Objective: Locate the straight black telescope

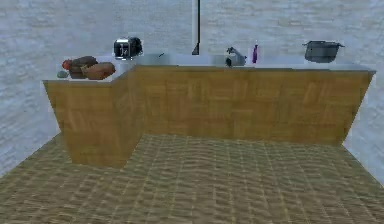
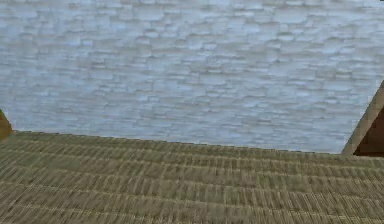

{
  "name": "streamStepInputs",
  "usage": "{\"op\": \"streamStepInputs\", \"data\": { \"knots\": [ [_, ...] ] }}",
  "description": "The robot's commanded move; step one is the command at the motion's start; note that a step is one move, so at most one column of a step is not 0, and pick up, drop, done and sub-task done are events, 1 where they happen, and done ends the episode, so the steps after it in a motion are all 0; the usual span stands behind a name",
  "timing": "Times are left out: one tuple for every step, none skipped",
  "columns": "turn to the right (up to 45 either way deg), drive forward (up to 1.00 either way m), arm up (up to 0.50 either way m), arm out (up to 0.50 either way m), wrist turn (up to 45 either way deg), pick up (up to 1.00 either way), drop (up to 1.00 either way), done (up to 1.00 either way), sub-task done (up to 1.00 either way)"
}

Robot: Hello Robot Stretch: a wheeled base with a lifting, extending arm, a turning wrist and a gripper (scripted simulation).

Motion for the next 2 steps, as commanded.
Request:
{"op": "streamStepInputs", "data": {
  "knots": [
    [-45.0, 0.00, 0.00, 0.00, 0.0, 0.00, 0.00, 0.00, 0.00],
    [-30.0, 0.00, 0.00, 0.00, 0.0, 0.00, 0.00, 0.00, 0.00]
  ]
}}
